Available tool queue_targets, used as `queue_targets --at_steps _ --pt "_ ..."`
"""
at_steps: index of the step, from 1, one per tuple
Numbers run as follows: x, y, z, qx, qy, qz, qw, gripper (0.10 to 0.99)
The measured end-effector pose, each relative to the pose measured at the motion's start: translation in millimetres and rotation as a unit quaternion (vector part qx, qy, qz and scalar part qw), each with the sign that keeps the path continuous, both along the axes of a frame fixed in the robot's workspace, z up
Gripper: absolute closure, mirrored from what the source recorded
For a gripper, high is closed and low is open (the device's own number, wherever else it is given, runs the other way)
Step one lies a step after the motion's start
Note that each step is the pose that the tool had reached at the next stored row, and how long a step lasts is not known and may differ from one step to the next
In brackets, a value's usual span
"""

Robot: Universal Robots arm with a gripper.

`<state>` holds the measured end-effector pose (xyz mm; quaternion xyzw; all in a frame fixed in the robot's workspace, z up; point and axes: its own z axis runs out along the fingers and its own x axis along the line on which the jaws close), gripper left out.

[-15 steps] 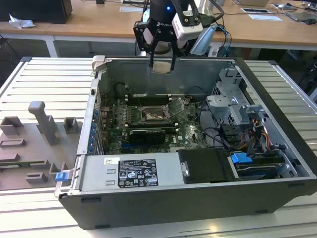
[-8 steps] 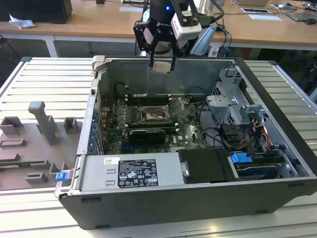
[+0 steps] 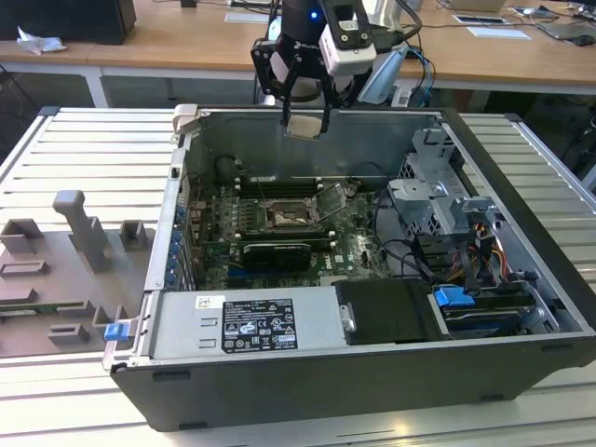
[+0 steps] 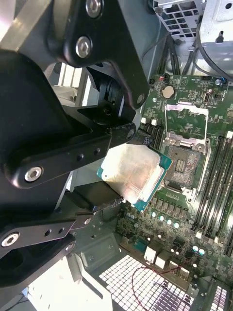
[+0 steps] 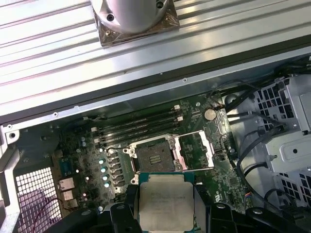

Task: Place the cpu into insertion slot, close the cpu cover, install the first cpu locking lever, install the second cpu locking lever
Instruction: 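Place the cpu into insertion slot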

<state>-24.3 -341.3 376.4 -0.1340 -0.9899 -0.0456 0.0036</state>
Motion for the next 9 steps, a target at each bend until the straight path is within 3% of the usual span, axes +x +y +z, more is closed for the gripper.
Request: queue_targets --at_steps 9 --pt "-0.2 0.0 0.0 0.0000 0.0000 -0.023 0.9997 0.541"
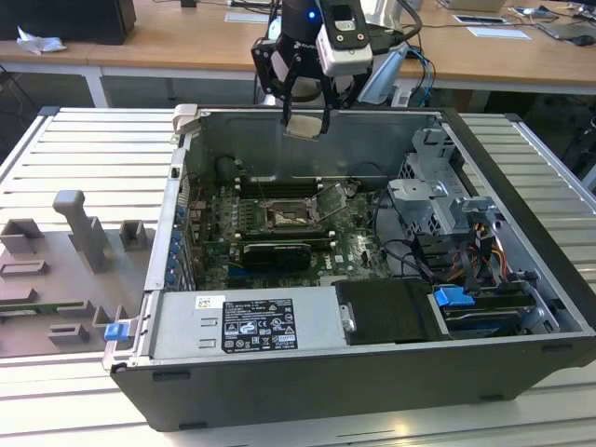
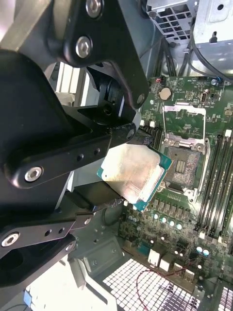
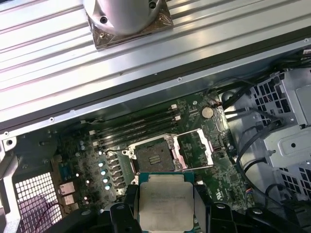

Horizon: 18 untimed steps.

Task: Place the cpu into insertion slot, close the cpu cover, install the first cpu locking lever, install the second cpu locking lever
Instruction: 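Place the cpu into insertion slot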

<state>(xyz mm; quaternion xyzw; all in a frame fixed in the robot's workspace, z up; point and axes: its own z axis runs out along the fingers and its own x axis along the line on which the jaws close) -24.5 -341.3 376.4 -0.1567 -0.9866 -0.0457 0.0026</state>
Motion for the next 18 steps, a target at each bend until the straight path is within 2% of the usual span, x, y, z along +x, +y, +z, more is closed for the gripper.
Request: queue_targets --at_steps 18 --pt "-0.2 0.0 -0.1 -0.0001 0.0000 -0.048 0.9989 0.541"
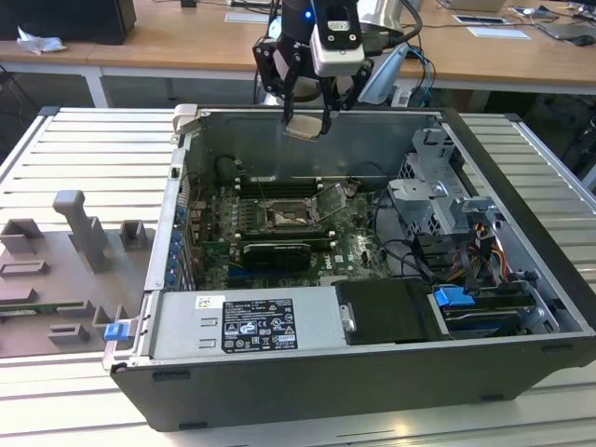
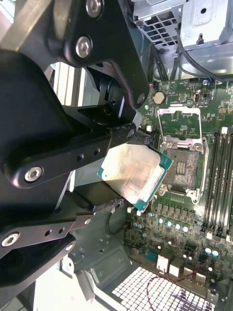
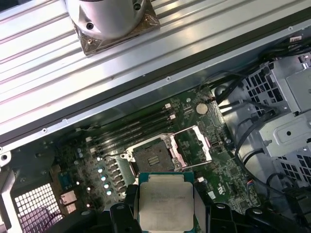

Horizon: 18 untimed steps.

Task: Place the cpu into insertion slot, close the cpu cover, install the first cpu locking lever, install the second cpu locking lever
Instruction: 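Place the cpu into insertion slot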

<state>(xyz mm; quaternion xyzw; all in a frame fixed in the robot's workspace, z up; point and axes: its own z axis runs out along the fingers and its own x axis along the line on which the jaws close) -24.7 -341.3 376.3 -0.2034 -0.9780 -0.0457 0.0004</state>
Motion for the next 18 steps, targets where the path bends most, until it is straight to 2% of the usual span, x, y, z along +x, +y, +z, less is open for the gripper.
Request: queue_targets --at_steps 7,18 --pt "0.0 0.0 -0.1 0.0000 0.0000 -0.015 0.9999 0.541" --pt "0.0 0.0 -0.3 0.0000 0.0000 -0.047 0.9989 0.541"
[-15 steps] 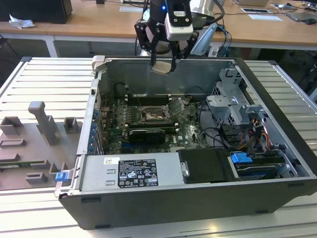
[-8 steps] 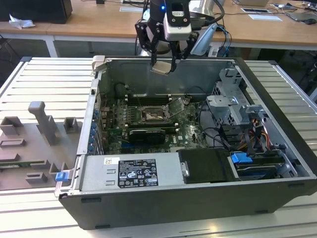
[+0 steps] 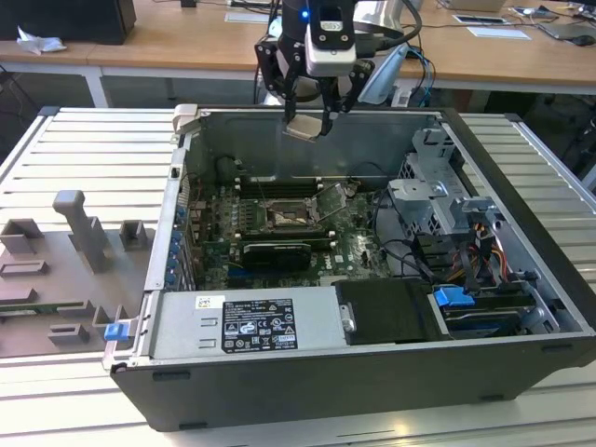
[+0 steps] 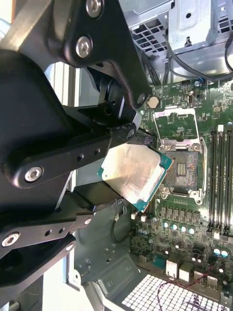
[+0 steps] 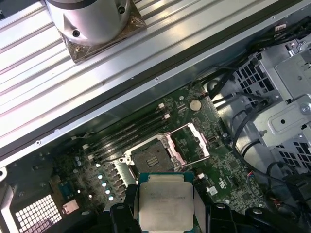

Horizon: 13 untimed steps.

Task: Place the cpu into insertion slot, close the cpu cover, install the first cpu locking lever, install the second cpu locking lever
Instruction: 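Place the cpu into insertion slot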

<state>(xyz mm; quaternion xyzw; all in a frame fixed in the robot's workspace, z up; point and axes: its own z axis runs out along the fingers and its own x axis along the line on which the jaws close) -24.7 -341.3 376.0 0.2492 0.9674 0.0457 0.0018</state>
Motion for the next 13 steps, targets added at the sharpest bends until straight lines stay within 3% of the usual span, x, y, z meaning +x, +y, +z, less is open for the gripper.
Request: queue_targets --at_steps 13 --pt "0.0 0.0 -0.3 0.0000 0.0000 -0.032 0.9995 0.541"
